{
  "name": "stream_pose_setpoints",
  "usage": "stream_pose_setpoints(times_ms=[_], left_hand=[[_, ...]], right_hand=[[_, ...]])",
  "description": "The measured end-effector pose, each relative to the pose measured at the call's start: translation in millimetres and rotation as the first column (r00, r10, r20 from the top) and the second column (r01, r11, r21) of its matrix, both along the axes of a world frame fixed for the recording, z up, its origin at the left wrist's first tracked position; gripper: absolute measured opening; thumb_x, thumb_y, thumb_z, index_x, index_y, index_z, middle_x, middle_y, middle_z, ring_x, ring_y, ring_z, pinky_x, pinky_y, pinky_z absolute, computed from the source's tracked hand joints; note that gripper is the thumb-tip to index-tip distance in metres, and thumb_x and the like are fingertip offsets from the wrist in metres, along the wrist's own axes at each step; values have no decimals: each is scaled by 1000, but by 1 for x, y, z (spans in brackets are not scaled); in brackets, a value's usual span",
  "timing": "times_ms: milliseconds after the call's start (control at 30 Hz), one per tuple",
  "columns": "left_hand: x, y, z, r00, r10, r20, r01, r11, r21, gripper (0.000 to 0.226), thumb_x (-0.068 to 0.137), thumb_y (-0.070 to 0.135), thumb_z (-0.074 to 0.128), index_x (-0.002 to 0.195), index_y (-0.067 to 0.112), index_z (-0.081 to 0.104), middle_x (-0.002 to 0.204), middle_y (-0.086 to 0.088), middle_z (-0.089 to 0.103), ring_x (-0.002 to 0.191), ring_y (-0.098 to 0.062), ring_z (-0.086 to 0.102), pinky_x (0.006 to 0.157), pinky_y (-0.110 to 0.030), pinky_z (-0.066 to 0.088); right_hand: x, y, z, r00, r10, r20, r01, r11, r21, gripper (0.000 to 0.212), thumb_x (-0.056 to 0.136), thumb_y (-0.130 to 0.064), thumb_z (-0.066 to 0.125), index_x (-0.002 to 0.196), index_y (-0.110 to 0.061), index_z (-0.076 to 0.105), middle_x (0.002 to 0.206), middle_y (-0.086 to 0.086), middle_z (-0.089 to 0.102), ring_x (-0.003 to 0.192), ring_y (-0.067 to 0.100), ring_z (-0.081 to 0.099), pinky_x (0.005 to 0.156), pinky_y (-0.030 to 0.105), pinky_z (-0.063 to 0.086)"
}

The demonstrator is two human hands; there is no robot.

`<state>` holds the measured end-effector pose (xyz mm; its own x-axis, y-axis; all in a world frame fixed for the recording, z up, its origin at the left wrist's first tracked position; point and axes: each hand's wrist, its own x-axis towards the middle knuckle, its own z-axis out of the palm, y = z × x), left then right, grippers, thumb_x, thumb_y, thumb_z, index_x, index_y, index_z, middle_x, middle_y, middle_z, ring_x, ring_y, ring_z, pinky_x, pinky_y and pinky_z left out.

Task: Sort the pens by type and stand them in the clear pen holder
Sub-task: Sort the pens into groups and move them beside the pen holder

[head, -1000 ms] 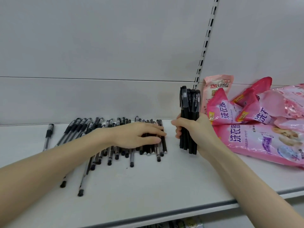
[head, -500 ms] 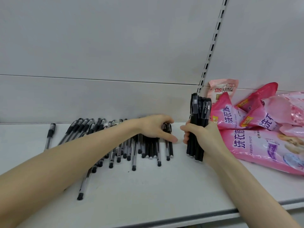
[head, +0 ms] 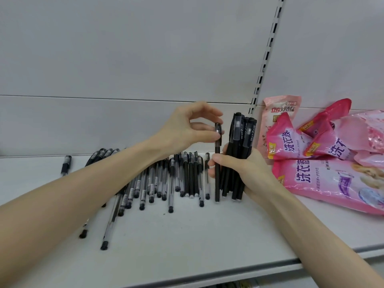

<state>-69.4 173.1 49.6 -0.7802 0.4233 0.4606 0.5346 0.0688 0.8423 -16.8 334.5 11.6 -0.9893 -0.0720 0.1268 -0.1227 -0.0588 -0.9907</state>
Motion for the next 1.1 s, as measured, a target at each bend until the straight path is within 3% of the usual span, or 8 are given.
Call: stream_pose_setpoints(times_ms=[100,233,333,500,633,833,1033,1100], left_hand=[[-9,-16,-12,999,40,23,-35,979,-201,46,81,12,72,123,16,53,119,2,61,106,-9,63,94,-25,49],[-29,-34,-33,997,75,29,-40,773,-633,69,79,33,73,138,20,41,134,13,44,127,-2,38,105,-19,29],[-36,-33,-38,996,44,72,21,702,-712,72,78,38,73,139,17,41,140,10,42,131,-6,36,106,-19,28],[-40,-24,-36,998,-37,52,64,650,-757,64,77,40,74,133,19,49,129,12,51,118,-6,48,104,-24,37],[-44,-23,-36,998,-42,49,65,666,-743,64,75,37,77,131,20,51,126,14,51,118,-6,47,102,-23,38],[-46,-25,-37,996,5,92,55,771,-635,57,71,27,81,122,20,57,118,11,59,112,-3,54,93,-14,40],[-34,-27,-23,989,95,116,-58,956,-288,33,71,8,80,100,18,67,90,2,70,86,-6,66,79,-16,52],[-25,-25,-12,991,104,82,-87,980,-181,29,71,7,79,97,16,69,83,5,71,84,-6,68,80,-13,50]], right_hand=[[-1,1,-1,998,-47,-35,49,997,59,17,83,3,64,74,-10,58,63,9,63,55,22,59,63,36,54],[-2,1,-4,997,-68,-47,73,990,123,12,83,1,62,76,-9,60,56,7,60,58,23,56,69,41,51],[-5,-2,-5,993,-100,-55,107,985,138,9,83,-1,64,82,-9,61,54,3,58,56,20,56,67,39,52],[-7,-2,-7,990,-143,-4,142,981,134,15,81,-7,71,72,-8,58,54,2,56,51,15,57,69,39,55],[-3,-4,-5,994,-106,17,106,994,38,10,84,-2,66,76,2,63,60,8,62,54,18,59,53,23,51],[-6,-5,-7,994,-110,15,110,993,35,10,83,-1,66,75,4,65,63,9,66,55,17,61,55,24,52],[-8,-7,-7,994,-104,42,104,995,5,20,81,-2,69,98,9,66,95,18,72,86,25,72,67,28,59],[-6,-7,-5,996,-74,55,75,997,-17,21,82,-2,68,100,6,65,97,17,72,86,26,72,69,30,60]])
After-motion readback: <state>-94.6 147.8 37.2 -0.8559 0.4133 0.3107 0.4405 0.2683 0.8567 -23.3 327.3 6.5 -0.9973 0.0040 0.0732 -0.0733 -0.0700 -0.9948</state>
